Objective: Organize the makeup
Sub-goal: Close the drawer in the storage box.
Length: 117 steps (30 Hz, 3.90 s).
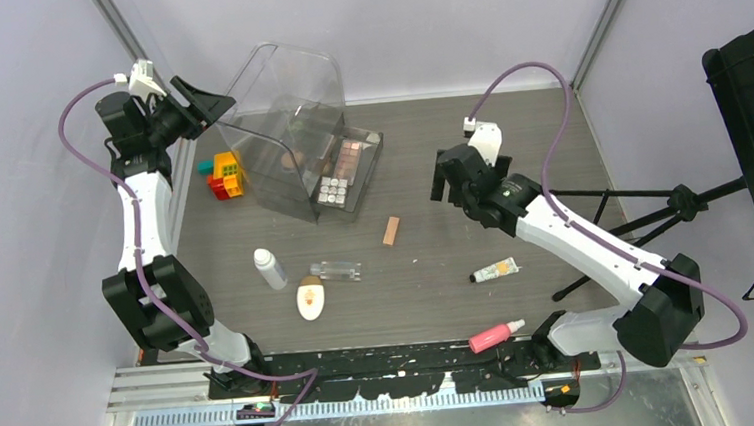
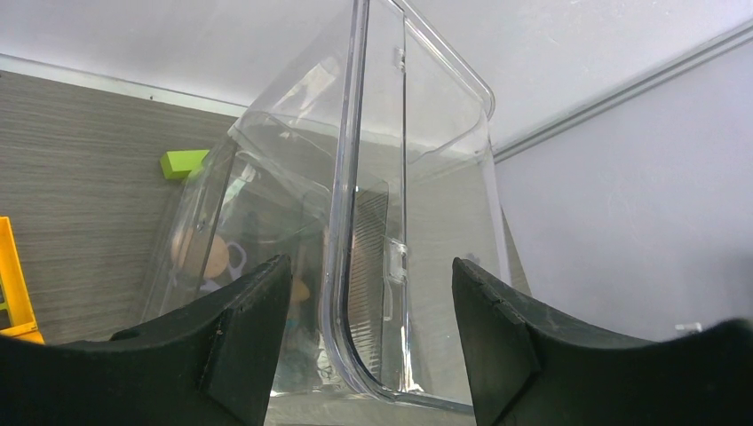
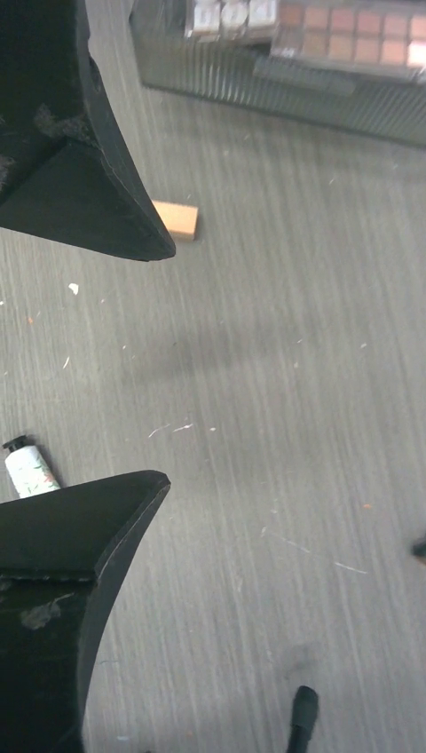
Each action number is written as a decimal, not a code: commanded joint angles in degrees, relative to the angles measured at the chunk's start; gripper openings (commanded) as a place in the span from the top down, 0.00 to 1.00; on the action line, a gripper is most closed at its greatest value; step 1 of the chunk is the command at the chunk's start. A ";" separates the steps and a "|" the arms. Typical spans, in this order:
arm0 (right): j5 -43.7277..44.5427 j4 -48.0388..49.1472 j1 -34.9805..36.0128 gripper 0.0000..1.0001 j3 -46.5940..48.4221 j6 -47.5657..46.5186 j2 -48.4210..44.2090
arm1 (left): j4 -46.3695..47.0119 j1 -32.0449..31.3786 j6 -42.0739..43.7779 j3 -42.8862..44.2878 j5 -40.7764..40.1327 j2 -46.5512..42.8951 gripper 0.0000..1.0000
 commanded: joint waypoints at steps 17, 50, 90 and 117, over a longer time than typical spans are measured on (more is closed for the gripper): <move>-9.01 -1.28 -0.36 0.02 -1.20 7.35 6.43 | 2.25 0.64 -1.01 0.19 1.04 -1.00 0.32; -15.14 8.74 -0.42 0.03 4.85 11.33 18.70 | 3.37 -0.30 -2.17 -0.16 2.63 -0.53 0.33; -24.45 28.06 0.63 0.06 32.90 11.76 50.25 | 3.37 -0.27 -2.25 -0.14 2.63 -0.68 0.33; -25.45 46.86 0.72 0.05 19.32 14.73 44.71 | 3.31 -0.20 -2.43 -0.04 2.72 -0.60 0.33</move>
